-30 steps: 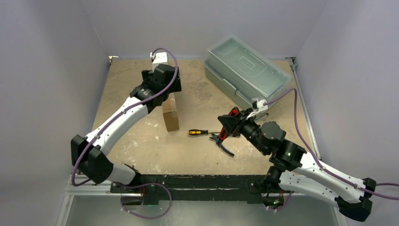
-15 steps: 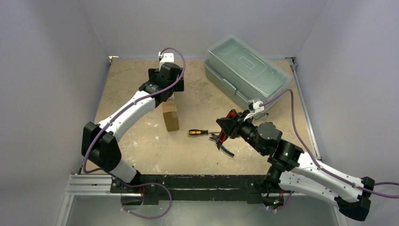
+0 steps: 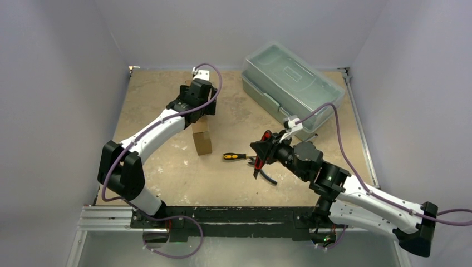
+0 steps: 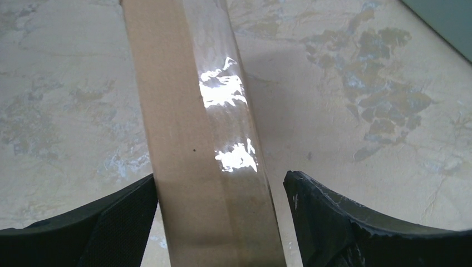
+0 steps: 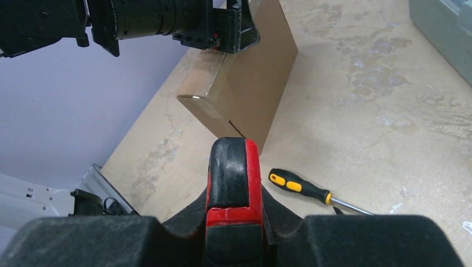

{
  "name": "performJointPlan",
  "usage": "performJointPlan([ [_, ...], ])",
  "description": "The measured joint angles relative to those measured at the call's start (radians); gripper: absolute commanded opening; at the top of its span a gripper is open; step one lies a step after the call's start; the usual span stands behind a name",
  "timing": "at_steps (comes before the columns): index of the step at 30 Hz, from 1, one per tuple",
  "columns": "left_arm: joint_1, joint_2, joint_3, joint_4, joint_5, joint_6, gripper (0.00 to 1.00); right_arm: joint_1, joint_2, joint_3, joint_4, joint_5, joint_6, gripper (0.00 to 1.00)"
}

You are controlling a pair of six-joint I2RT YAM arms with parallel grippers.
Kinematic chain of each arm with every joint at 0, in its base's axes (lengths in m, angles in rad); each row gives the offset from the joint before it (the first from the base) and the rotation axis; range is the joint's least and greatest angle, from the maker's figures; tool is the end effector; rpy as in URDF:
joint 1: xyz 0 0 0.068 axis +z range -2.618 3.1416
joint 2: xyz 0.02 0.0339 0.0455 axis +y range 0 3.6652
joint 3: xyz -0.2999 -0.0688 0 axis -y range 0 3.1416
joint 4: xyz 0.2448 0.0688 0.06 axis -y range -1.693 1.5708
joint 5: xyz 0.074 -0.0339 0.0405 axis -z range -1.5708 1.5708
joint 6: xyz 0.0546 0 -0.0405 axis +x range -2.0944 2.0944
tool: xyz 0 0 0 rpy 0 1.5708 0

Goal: Unpack the express box

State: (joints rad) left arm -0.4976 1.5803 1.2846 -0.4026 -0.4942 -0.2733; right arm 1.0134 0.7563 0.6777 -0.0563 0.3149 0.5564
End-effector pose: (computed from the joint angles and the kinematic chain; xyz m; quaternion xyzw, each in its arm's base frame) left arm 0.3357 -0.1529 0.3210 -0.0043 0.8849 0.0514 0.4630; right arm 0.1071 0.1399 0.3430 -0.0680 0.7479 0.3756 0.5431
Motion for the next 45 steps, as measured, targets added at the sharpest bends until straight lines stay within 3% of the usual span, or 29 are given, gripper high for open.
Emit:
performJointPlan([
  [9, 0.000, -0.007, -0.026, 0.002, 0.089, 0.058, 0.65, 0.000, 0.056, 0.016, 0.021, -0.022, -0.003, 0.00],
  [17, 0.000, -0.071, -0.086, 0.029, 0.251, 0.109, 0.63, 0.000, 0.114, 0.064, 0.097, -0.084, -0.143, 0.00],
  [21, 0.000, -0.090, -0.100, 0.039, 0.318, 0.120, 0.62, 0.014, 0.133, 0.019, 0.322, -0.139, -0.282, 0.00],
  [24, 0.000, -0.090, -0.101, 0.045, 0.347, 0.121, 0.62, 0.038, 0.172, -0.073, 0.592, -0.184, -0.386, 0.00],
  [33, 0.000, -0.087, -0.100, 0.042, 0.374, 0.118, 0.62, 0.052, 0.550, -0.126, 1.294, -0.289, -0.539, 0.00],
  [45, 0.000, -0.078, -0.089, 0.040, 0.397, 0.109, 0.62, 0.052, 0.814, 0.127, 1.540, -0.397, -0.576, 0.00],
])
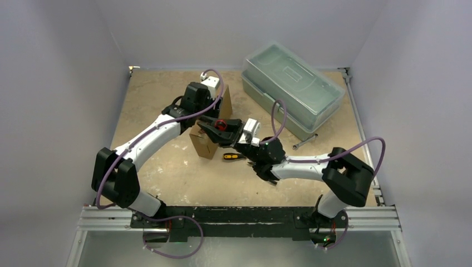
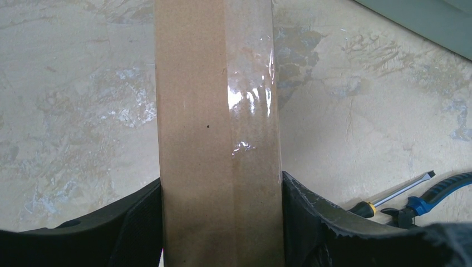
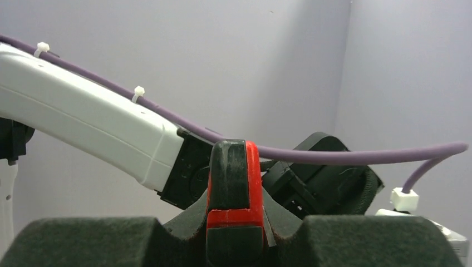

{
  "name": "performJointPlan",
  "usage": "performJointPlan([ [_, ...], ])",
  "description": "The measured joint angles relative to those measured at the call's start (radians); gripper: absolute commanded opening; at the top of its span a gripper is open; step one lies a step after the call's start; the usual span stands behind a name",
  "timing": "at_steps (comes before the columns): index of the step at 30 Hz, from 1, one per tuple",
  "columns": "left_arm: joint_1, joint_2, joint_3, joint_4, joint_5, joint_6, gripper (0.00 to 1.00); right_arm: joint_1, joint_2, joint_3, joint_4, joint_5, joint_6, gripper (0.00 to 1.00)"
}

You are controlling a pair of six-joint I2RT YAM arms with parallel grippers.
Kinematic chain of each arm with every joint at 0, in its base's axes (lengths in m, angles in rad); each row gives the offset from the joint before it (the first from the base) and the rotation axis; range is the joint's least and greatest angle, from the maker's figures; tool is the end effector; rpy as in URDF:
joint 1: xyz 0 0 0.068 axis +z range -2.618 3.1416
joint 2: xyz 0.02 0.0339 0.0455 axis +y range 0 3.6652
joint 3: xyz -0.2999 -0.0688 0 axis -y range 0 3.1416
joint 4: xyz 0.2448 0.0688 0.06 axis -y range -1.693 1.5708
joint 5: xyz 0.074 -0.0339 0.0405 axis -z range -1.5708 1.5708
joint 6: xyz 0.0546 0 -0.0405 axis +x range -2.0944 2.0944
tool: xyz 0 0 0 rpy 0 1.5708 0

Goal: Unpack the express box

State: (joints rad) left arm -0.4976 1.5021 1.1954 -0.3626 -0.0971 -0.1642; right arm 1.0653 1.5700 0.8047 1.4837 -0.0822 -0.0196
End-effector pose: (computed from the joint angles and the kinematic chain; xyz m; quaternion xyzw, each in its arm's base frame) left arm 0.3115 -0.1632 0.3164 0.1283 0.8901 -0.1001 0.4257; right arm 0.1581 0.2949 0.3716 -0.2453 0.3345 0.4690 0.7797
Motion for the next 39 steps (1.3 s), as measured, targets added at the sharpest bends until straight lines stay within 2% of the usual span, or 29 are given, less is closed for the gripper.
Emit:
performJointPlan([
  [11, 0.000, 0.006, 0.007, -0.003, 0.017, 0.000, 0.62, 0.000, 0.151, 0.020, 0.011, -0.046, -0.011, 0.00],
  [39, 0.000, 0.009, 0.012, -0.005, 0.047, 0.000, 0.60, -0.014, 0.171, 0.061, 0.010, -0.096, -0.042, 0.00],
])
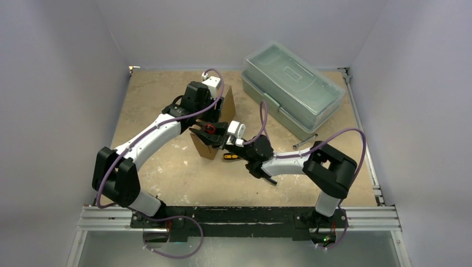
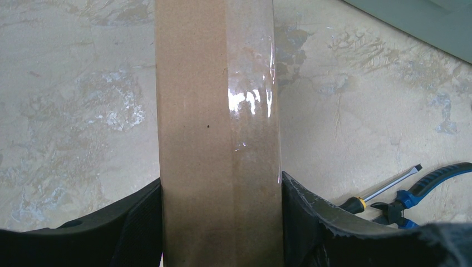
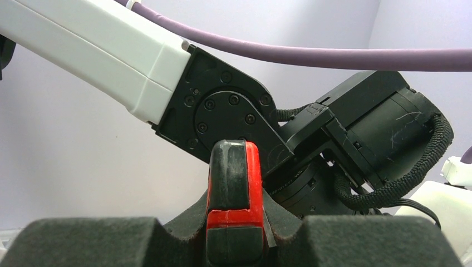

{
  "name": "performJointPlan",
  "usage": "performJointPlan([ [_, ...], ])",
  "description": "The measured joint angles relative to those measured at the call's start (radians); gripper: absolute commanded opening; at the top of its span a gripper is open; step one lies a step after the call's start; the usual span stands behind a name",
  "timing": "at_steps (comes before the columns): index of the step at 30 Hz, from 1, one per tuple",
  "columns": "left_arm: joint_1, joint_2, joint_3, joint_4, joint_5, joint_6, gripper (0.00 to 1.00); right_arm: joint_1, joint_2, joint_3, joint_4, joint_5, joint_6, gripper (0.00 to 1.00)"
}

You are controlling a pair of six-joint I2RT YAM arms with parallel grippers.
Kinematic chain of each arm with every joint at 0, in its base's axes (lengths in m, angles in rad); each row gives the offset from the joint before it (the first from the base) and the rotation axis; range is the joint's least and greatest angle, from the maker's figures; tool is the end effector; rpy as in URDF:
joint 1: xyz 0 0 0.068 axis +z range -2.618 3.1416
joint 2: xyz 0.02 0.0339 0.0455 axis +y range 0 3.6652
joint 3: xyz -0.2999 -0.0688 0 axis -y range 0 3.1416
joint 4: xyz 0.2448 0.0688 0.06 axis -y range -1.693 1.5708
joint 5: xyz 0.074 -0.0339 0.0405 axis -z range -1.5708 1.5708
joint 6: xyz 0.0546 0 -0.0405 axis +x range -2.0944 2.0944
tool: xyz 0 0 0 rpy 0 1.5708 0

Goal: Unpack the express box

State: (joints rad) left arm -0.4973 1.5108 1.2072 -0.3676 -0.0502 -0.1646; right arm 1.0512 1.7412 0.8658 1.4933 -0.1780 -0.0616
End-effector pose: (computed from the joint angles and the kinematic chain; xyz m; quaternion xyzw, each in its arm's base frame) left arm 0.3126 -0.1666 0.3170 0.1383 0.8896 -0.1199 0.4184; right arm 0.1792 0.3328 0.3335 -0.3083 0.3462 0.4562 0.7596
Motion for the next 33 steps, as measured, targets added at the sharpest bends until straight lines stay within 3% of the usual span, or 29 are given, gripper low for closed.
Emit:
performJointPlan([
  [33, 0.000, 0.003, 0.001, 0.003, 0.002, 0.001, 0.58, -0.034, 0.020, 0.009, 0.015, -0.053, 0.000, 0.00],
])
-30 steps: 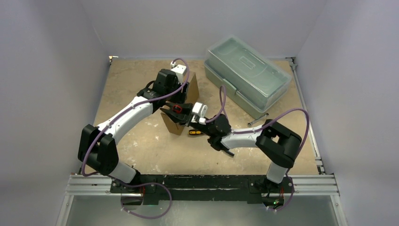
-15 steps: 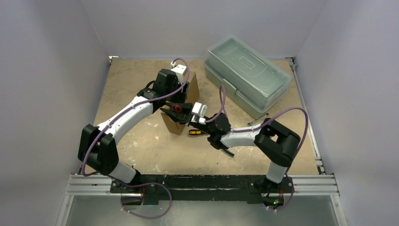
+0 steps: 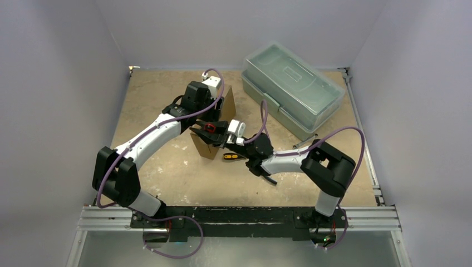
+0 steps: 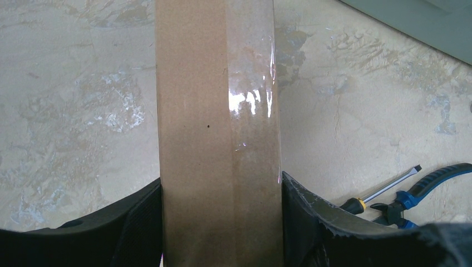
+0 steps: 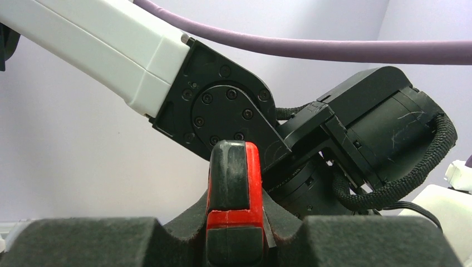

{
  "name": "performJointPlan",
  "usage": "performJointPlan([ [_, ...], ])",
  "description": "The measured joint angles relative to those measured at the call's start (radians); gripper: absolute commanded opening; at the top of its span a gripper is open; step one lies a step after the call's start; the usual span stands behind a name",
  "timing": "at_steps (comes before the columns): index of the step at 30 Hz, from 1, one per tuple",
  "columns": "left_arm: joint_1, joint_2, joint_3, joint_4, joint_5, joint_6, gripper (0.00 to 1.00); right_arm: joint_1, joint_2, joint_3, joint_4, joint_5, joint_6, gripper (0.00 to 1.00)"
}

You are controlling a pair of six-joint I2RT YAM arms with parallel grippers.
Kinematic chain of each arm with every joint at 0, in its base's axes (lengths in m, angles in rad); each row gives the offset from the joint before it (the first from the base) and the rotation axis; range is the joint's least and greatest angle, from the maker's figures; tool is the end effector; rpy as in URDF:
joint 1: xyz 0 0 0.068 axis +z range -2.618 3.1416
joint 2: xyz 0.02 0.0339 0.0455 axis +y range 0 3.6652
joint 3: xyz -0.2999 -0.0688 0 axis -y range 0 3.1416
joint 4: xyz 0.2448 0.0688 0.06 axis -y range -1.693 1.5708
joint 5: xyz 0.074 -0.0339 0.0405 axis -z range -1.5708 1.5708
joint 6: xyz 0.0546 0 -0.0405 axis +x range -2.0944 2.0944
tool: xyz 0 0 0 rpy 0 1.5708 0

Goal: Unpack the express box

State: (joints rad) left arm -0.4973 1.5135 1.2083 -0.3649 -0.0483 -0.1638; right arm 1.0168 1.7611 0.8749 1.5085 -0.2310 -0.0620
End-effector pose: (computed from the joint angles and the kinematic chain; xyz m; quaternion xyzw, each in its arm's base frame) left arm 0.3133 -0.1671 0.3167 0.1390 0.8893 -0.1207 0.4186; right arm 0.1900 0.3309 0.3304 -0.3210 0.3366 0.4528 0.7607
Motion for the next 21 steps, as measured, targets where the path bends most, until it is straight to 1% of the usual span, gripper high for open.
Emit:
performJointPlan([
  [15, 0.000, 0.004, 0.001, 0.006, 0.000, 0.001, 0.56, -0.023, -0.004, -0.031, 0.011, 0.003, 0.022, 0.00],
  [21, 0.000, 0.006, 0.002, 0.009, 0.000, 0.001, 0.55, -0.025, -0.027, -0.033, -0.033, -0.029, -0.007, 0.00],
])
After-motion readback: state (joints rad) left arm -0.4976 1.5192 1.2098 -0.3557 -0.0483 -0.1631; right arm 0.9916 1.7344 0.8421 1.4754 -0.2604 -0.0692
